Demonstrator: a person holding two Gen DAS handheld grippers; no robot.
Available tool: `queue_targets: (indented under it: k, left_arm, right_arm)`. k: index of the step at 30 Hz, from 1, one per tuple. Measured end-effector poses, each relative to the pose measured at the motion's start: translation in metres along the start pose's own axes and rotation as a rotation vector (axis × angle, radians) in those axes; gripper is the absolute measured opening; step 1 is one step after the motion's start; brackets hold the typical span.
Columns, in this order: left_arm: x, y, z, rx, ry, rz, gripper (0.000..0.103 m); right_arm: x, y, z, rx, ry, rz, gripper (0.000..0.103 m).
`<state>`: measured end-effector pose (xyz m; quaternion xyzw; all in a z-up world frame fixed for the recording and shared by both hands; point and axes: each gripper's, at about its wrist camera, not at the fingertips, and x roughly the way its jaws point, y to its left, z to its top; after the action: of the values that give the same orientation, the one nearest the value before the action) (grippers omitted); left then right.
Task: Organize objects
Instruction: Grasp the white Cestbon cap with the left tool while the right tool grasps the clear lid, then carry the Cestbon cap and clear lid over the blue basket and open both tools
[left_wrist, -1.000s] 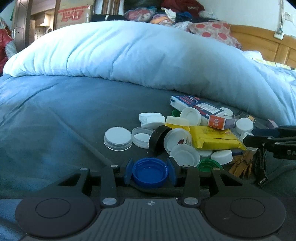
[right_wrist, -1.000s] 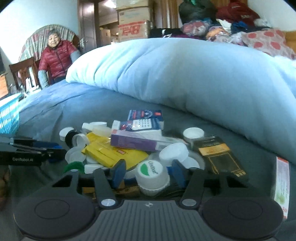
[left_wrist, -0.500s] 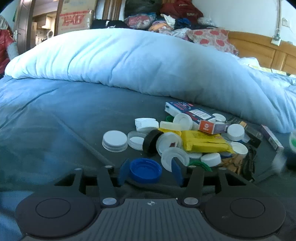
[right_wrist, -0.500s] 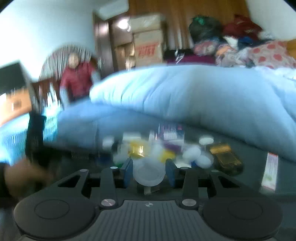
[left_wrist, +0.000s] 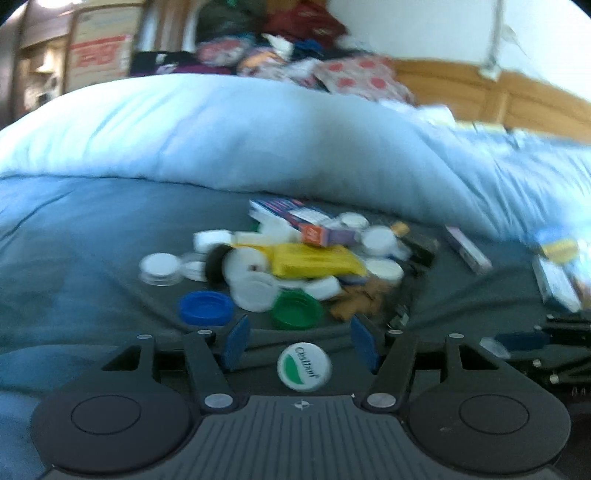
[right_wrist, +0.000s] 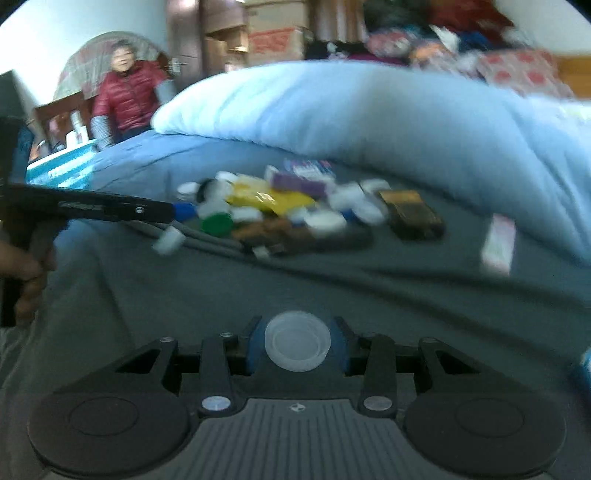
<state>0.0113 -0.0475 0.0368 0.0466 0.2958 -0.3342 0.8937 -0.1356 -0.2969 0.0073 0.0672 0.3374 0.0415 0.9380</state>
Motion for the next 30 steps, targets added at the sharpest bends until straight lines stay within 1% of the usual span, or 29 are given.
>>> queue_targets:
  k: [1,3,4,6,8,10,12,13,14,18,21,24,28,30]
  left_arm:
    - [0.002,-0.004,-0.001,0.004,0.002,0.002,0.061]
    - [0.005,-0.008,-0.004,0.008,-0.005,-0.022,0.061]
    - [0.008,-0.013,-0.007,0.033,0.008,-0.015,0.061]
    - [0.012,-0.019,-0.012,0.057,0.029,-0.025,0.060]
    - [0.011,-0.023,-0.014,0.071,0.025,-0.004,0.060]
    - [0.011,-0.020,-0.016,0.051,0.035,0.010,0.059]
    - [0.017,-0.018,-0.019,0.034,0.069,0.032,0.049]
    - [0.019,-0.018,-0.022,0.032,0.078,0.035,0.038]
    - [0.019,-0.018,-0.022,0.032,0.076,0.037,0.033]
    - [0.011,-0.019,-0.016,0.011,0.046,0.028,0.033]
    - [-0.011,-0.024,-0.002,-0.006,-0.005,0.030,0.033]
    - [-0.049,-0.026,0.022,-0.011,-0.078,0.064,0.033]
    - [-0.112,-0.013,0.054,-0.032,-0.176,0.165,0.033]
    - [-0.142,-0.002,0.064,-0.031,-0.223,0.223,0.033]
  right_arm:
    - [0.002,-0.004,-0.002,0.021,-0.002,0.007,0.043]
    - [0.003,-0.004,-0.003,0.014,-0.004,0.005,0.043]
    - [0.002,-0.003,-0.004,0.010,-0.013,-0.003,0.043]
    - [0.000,-0.002,-0.005,0.013,-0.018,-0.005,0.043]
    - [-0.002,-0.001,-0.005,0.008,-0.026,-0.010,0.043]
    - [-0.003,0.001,-0.005,0.000,-0.034,-0.016,0.042]
    - [-0.007,0.003,-0.004,-0.004,-0.040,-0.013,0.042]
    - [-0.008,0.003,-0.004,-0.008,-0.041,-0.012,0.042]
    - [-0.009,0.004,-0.003,-0.008,-0.046,-0.012,0.042]
    - [-0.018,0.005,0.005,-0.014,-0.082,-0.007,0.042]
    - [-0.031,0.010,0.015,-0.006,-0.120,0.001,0.042]
    - [-0.046,0.024,0.038,-0.035,-0.169,0.016,0.042]
    - [-0.066,0.057,0.089,-0.095,-0.255,0.072,0.042]
    - [-0.076,0.083,0.119,-0.145,-0.296,0.114,0.042]
